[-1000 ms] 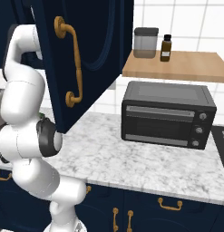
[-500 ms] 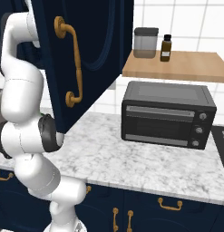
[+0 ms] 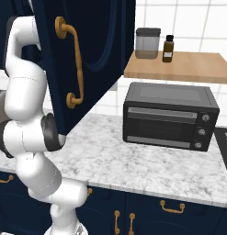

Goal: Put the shaker and condiment bottle from the counter next to their counterparts in the cabinet.

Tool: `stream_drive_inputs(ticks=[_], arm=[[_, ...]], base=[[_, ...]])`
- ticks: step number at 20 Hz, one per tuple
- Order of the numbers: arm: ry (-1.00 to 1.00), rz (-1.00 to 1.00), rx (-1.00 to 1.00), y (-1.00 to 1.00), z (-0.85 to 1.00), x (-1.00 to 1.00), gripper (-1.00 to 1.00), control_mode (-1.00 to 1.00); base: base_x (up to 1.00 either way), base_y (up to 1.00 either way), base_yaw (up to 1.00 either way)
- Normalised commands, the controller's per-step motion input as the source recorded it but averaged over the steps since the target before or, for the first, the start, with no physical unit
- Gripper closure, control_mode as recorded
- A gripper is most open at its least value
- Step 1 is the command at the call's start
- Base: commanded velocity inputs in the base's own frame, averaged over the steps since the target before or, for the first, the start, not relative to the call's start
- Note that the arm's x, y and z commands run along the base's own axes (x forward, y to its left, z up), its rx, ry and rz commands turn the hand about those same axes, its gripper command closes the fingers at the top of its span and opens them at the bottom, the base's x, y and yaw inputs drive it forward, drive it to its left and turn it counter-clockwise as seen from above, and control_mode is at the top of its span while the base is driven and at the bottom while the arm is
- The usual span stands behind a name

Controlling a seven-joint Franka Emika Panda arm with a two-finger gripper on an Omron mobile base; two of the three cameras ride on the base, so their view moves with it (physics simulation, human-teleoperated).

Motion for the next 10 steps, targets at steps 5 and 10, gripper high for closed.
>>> stream_drive_inputs(ticks=[5,10], arm=[[-0.04,0.0,0.0,0.0,-0.06,0.34,1.0,-1.0],[-0.02,0.0,0.0,0.16,0.0,0.1,1.0,-1.0]], base=[[0.0,0.0,0.0],[0.0,0.0,0.0]])
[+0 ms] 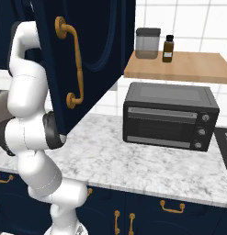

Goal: Put the shaker and condiment bottle from the counter next to their counterparts in the cabinet.

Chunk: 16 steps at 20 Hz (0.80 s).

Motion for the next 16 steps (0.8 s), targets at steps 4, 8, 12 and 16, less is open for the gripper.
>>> stream_drive_inputs(ticks=[4,8,12,16], arm=[[0.0,0.0,0.0,0.23,-0.05,0.09,1.0,-1.0],[0.0,0.0,-0.01,0.23,-0.16,0.09,-1.0,-1.0],[0.0,0.0,0.01,0.0,-0.06,0.25,-1.0,-1.0],[0.0,0.0,0.0,0.0,-0.06,0.23,-1.0,-1.0]], base=[[0.0,0.0,0.0],[0.0,0.0,0.0],[0.0,0.0,0.0],[0.0,0.0,0.0]])
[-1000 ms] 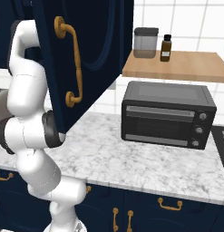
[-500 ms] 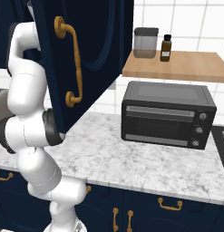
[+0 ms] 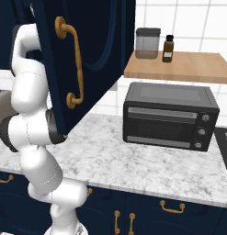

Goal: Put the shaker and condiment bottle from the counter next to their counterparts in the cabinet.

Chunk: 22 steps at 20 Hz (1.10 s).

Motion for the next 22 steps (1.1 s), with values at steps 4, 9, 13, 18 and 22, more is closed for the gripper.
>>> stream_drive_inputs(ticks=[4,9,13,18,22], arm=[[-0.02,0.0,0.0,0.0,-0.01,0.14,-1.0,-1.0],[-0.18,0.0,0.0,-0.08,0.0,-0.64,-1.0,-1.0],[-0.17,0.0,0.05,-0.19,-0.12,-1.0,-1.0,-1.0],[-0.03,0.0,0.11,-0.21,-0.49,-1.0,-1.0,-1.0],[0.0,0.0,0.13,-0.16,-0.66,-1.0,-1.0,-1.0]], base=[[0.0,0.0,0.0],[0.0,0.0,0.0],[0.0,0.0,0.0],[0.0,0.0,0.0],[0.0,0.0,0.0]])
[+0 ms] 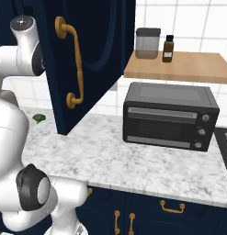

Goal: Put the shaker and condiment bottle from the counter next to their counterparts in the cabinet.

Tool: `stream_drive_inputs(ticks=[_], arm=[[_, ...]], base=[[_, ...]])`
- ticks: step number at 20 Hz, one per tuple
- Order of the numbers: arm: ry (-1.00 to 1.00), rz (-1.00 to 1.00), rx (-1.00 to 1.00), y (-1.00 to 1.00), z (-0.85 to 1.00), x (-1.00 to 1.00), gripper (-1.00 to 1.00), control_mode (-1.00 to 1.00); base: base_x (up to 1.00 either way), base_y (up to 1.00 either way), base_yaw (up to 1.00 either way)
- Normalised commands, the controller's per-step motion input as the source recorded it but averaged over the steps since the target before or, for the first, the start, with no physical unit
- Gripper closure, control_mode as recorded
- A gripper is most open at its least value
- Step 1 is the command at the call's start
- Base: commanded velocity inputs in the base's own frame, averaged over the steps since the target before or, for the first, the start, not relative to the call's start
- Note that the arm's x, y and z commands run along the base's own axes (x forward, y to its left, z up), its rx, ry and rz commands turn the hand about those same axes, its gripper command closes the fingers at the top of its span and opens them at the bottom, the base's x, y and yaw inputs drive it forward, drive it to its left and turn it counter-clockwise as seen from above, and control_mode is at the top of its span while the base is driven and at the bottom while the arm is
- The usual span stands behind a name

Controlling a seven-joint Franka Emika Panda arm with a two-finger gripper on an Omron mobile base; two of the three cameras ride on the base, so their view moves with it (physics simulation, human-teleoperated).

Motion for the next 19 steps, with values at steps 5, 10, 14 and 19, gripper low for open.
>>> stream_drive_inputs(ticks=[5,10,14,19], arm=[[-0.05,0.0,0.1,-0.11,-0.79,-1.0,-1.0,-1.0],[-0.08,-0.02,0.0,0.0,-0.98,-1.0,-1.0,-1.0],[-0.05,-0.03,-0.05,0.0,-1.0,-0.98,-1.0,-1.0],[-0.02,-0.07,-0.14,0.16,-1.0,-0.7,-1.0,-1.0]], base=[[0.0,0.0,0.0],[0.0,0.0,0.0],[0.0,0.0,0.0],[0.0,0.0,0.0]])
